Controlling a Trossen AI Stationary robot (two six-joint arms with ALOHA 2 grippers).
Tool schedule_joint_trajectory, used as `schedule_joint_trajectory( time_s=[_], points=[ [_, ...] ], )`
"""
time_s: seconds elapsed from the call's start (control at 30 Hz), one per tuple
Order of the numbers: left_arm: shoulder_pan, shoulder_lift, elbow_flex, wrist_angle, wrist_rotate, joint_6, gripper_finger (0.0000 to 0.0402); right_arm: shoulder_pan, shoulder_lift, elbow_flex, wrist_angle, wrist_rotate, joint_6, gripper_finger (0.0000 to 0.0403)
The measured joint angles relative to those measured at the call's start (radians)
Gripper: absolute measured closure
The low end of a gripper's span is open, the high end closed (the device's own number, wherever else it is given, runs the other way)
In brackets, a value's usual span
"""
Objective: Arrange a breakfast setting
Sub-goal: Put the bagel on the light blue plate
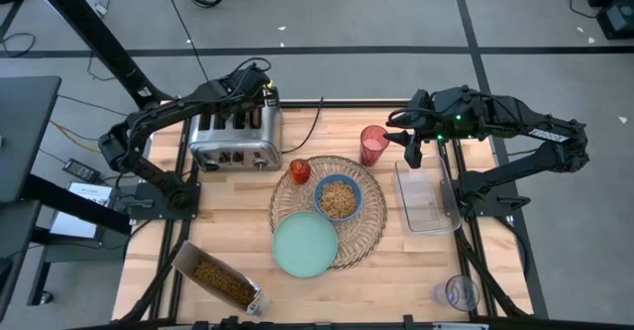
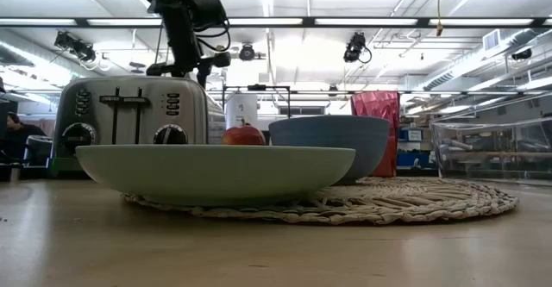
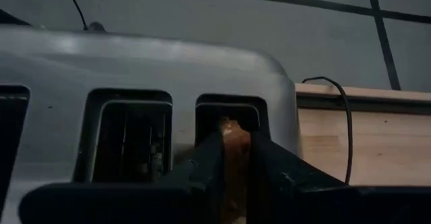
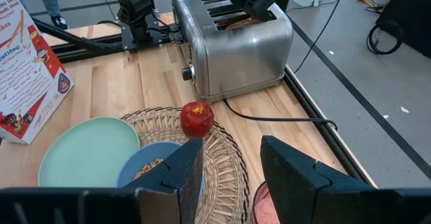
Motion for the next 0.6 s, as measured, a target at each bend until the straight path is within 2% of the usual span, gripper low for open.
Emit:
schedule_joint_trajectory(
  time_s=[0.6],
  points=[
    [-0.01,0.002,-0.001,-0.029,0.033,0.033,0.0328,0.0,0.0,0.0,0.0,0.0,-0.018,0.0245]
  ],
)
